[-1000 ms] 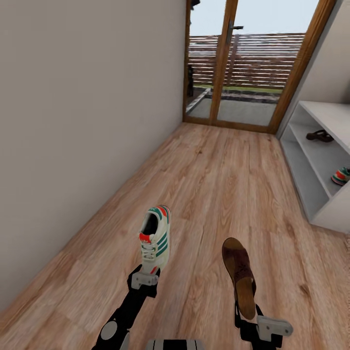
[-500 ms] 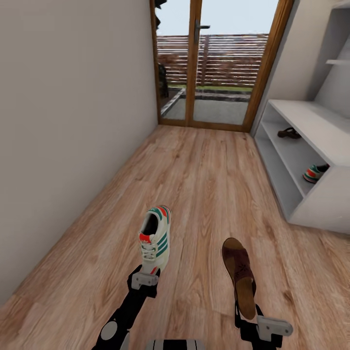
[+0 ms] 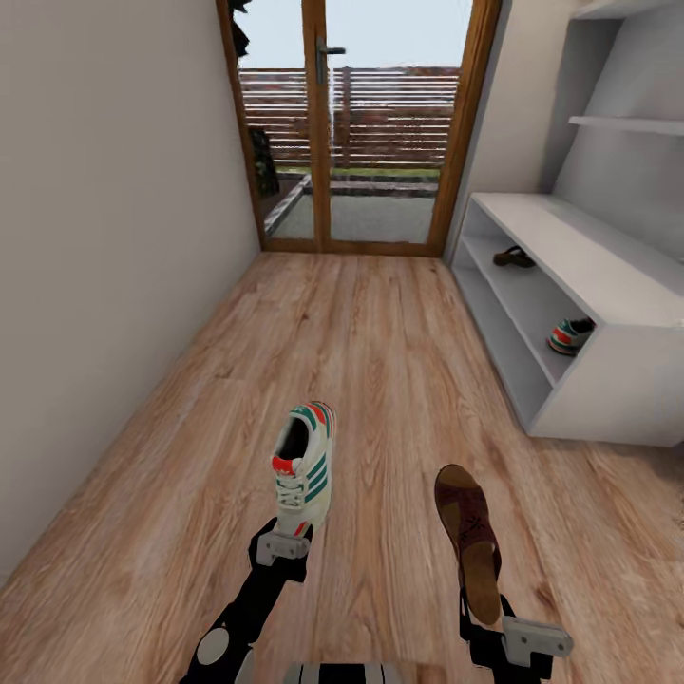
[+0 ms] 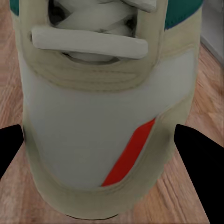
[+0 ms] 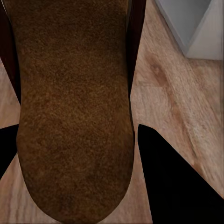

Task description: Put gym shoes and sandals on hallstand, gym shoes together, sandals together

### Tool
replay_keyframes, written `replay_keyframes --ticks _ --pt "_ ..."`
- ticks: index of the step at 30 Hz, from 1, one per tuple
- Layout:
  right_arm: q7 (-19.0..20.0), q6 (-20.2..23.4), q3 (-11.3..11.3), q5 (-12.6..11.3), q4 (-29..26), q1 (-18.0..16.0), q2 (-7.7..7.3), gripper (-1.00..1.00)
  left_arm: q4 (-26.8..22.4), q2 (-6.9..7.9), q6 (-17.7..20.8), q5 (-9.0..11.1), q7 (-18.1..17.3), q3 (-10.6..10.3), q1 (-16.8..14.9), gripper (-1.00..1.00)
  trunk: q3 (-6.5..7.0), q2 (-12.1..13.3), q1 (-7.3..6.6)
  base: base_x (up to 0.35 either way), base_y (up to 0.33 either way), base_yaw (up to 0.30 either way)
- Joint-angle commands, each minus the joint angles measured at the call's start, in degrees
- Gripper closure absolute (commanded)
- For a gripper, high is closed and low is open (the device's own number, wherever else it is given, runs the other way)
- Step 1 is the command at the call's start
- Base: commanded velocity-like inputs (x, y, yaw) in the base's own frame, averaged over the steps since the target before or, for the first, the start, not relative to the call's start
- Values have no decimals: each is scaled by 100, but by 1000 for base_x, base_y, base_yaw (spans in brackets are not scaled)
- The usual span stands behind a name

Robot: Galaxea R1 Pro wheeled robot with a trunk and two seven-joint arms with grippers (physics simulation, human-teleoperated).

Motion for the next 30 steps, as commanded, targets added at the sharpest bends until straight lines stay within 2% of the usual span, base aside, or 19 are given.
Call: replay_keyframes --ticks 1,6,18,30 --pt "5 -8 0 -9 -1 0 0 100 0 -1 1 0 -1 1 0 100 0 0 0 301 157 -269" --pt "5 -11 -2 -10 -1 0 0 100 2 3 1 1 -1 6 0 100 0 0 0 303 139 -158" --pt "5 -8 -17 -9 -9 0 0 100 3 4 2 2 -1 8 0 100 0 0 0 308 123 -45" --pt "3 -7 -20 -10 -9 0 0 100 5 4 1 2 -1 8 0 100 0 0 0 310 134 -232"
